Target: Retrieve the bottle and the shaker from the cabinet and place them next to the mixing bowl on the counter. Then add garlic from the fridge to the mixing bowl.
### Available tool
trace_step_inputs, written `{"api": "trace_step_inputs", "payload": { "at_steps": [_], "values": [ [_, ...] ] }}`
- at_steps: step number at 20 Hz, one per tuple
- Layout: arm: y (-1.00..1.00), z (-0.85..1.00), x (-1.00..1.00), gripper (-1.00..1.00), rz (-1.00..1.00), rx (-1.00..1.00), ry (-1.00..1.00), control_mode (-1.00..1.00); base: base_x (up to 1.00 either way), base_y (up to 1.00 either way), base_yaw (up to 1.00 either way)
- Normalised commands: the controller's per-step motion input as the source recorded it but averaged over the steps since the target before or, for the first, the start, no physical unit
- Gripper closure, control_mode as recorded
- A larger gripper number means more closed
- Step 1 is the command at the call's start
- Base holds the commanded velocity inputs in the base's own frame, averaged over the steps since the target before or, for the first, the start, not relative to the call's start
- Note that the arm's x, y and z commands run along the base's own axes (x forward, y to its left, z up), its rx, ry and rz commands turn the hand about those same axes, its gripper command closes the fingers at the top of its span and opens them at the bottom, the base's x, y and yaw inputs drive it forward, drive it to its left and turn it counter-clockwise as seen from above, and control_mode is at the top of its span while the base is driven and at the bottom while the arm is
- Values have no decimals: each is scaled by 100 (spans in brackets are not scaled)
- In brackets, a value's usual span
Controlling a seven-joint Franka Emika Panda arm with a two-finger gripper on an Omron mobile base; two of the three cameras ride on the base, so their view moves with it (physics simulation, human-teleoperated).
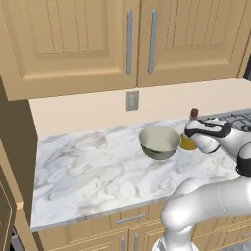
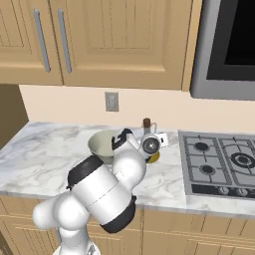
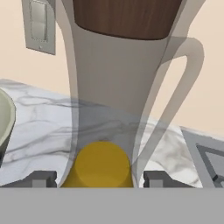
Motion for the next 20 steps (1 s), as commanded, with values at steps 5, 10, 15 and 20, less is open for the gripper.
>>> {"api": "trace_step_inputs", "payload": {
  "at_steps": [5,10,15,20],
  "values": [
    [0,0,0,100,0,0,0,-100,0,0,0],
    [0,0,0,-100,0,0,0,-100,0,0,0],
    [0,0,0,-100,0,0,0,-100,0,0,0],
    [0,3,-7,-100,0,0,0,-100,0,0,0]
  ]
}}
